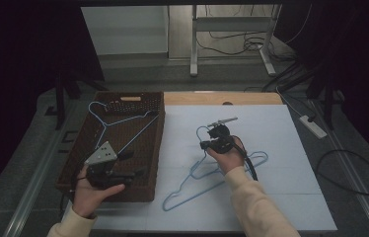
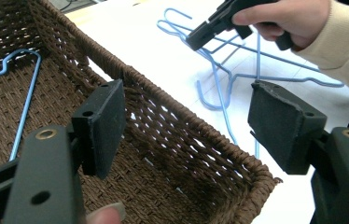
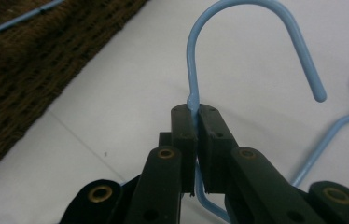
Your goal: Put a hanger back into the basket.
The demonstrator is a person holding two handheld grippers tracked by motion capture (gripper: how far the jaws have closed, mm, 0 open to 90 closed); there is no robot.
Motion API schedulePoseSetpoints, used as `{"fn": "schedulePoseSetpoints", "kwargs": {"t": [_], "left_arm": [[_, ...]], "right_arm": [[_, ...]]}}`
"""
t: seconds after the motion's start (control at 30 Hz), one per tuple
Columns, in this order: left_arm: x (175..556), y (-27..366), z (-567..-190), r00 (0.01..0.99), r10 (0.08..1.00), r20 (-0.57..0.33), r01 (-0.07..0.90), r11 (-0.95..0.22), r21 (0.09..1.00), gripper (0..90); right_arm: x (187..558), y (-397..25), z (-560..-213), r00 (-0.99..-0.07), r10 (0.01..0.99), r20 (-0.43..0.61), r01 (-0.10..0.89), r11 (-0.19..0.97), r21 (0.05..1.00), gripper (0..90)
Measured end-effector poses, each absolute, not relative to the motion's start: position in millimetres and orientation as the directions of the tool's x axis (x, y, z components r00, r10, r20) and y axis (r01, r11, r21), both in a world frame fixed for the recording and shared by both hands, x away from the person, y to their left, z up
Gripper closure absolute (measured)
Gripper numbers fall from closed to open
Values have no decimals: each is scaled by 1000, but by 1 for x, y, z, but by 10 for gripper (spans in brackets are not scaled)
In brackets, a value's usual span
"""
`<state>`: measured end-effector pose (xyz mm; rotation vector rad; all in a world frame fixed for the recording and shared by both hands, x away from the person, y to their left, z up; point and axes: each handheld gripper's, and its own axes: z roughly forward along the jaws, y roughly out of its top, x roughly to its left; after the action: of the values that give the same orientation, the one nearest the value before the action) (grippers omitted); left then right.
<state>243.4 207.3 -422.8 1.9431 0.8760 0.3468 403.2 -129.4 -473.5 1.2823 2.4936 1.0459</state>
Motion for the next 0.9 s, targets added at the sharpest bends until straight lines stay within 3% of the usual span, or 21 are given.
{"fn": "schedulePoseSetpoints", "kwargs": {"t": [0.9], "left_arm": [[241,173,-414,755,647,-110,411,-336,847,282]], "right_arm": [[356,-183,-428,-702,687,191,521,312,794,866]]}}
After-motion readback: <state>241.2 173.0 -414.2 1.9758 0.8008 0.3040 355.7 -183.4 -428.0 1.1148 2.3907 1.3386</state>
